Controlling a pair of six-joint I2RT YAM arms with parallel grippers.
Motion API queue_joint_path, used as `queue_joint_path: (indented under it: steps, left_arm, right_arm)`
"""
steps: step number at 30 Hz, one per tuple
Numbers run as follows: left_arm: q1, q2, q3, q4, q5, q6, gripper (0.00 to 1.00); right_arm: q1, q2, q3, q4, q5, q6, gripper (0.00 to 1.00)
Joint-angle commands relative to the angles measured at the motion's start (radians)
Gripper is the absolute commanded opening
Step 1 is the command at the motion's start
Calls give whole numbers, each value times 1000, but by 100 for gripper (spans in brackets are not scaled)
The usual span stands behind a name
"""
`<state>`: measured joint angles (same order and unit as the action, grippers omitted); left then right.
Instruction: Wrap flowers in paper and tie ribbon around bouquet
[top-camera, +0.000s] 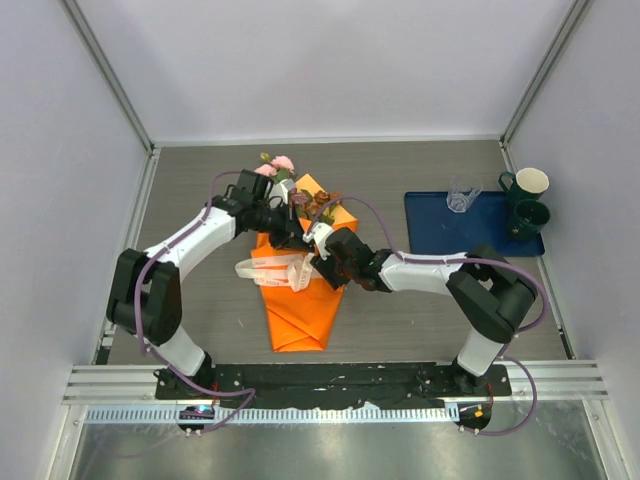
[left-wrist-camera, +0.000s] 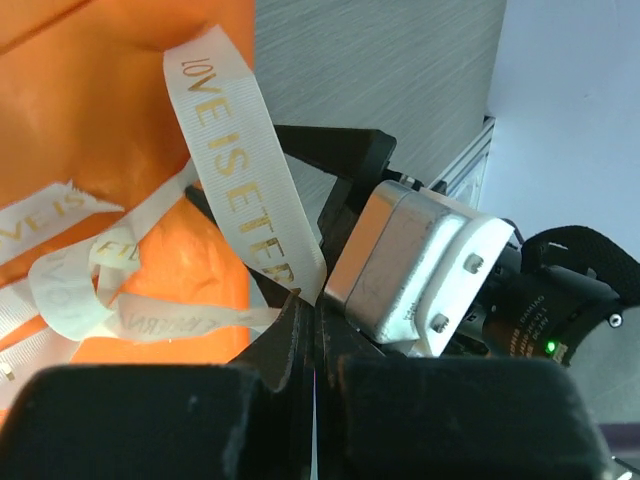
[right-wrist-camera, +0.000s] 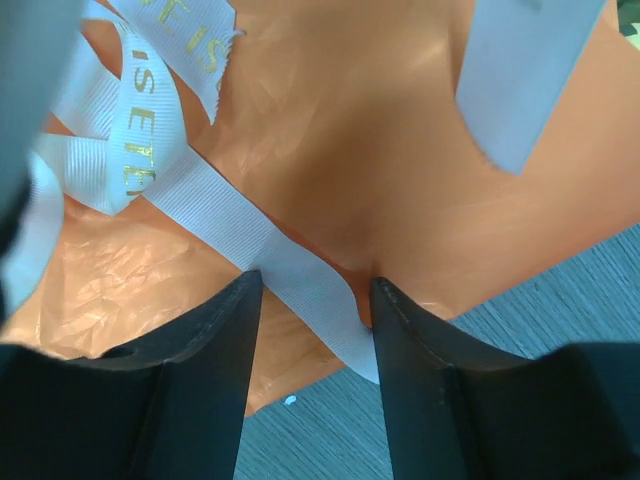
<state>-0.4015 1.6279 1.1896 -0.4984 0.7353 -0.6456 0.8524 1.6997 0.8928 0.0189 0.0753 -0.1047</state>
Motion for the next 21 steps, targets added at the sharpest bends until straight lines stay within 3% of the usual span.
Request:
queue_joint_path:
  steps: [1, 3, 4, 7, 13, 16, 21]
  left_arm:
    - [-13, -7, -33, 112, 95, -49, 0]
    - [-13, 0, -44, 116, 90, -51, 0]
    - [-14, 1, -51, 123, 88, -57, 0]
    - [-14, 10, -61, 153, 101, -71, 0]
    - [-14, 87, -15, 135, 121, -42, 2]
    - [-19, 131, 48, 11, 44, 17, 4]
    - [-20, 159, 53, -43, -3, 73, 5]
  right_arm:
    - [63, 2, -5, 76, 63, -36, 46]
    - [69, -21, -28, 102, 67, -30, 36]
    - [79, -29, -35, 111, 67, -27, 25]
    - [80, -67, -52, 121, 67, -17, 14]
    - [82, -138, -94, 138, 57, 7, 10]
    - [80, -156, -104, 147, 52, 16, 5]
    - [82, -179, -129, 177, 50, 34, 0]
